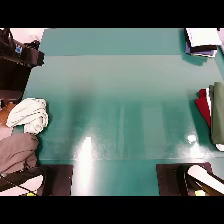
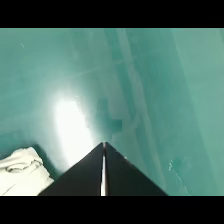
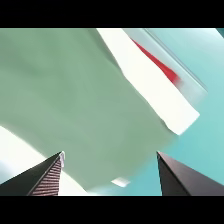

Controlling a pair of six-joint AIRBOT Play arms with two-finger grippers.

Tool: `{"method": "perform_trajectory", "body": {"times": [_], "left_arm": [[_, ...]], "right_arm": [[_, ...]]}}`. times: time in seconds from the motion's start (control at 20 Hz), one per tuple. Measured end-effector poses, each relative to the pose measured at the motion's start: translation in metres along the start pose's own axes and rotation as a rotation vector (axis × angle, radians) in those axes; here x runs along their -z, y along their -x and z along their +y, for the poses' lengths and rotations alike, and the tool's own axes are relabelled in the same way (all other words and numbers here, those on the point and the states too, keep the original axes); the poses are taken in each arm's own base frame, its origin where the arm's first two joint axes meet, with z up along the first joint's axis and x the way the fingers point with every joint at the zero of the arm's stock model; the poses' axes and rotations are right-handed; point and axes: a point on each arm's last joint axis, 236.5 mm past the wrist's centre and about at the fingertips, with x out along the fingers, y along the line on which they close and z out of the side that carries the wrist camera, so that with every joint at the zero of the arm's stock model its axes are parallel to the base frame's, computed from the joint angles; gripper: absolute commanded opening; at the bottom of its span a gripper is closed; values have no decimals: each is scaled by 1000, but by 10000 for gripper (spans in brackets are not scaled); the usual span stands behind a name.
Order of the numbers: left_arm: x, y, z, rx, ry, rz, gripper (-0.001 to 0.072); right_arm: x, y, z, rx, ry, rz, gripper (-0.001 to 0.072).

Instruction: Fold the shirts.

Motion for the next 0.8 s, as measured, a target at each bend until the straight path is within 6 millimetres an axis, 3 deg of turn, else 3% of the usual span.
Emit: {"method": "perform_trajectory", "body": {"times": [0.05,0.15,0.35,0.5,0.65,0.8], "left_arm": [[-1,0,0,0,0,-5,25],[-3,0,1,-2,0,-14,25],[-7,0,1,-5,0,-31,25],[-9,0,1,-5,0,-37,25],[-9,0,1,-6,0,-39,25],[-9,0,2,-6,1,-39,25]], "right_arm": [[-4,9,20,-64,18,-30,463],[-7,29,70,-212,77,-74,11],[18,71,165,-445,264,-107,18],[48,94,216,-555,405,-106,18],[80,111,251,-630,527,-89,18],[104,123,272,-679,610,-74,18]]}}
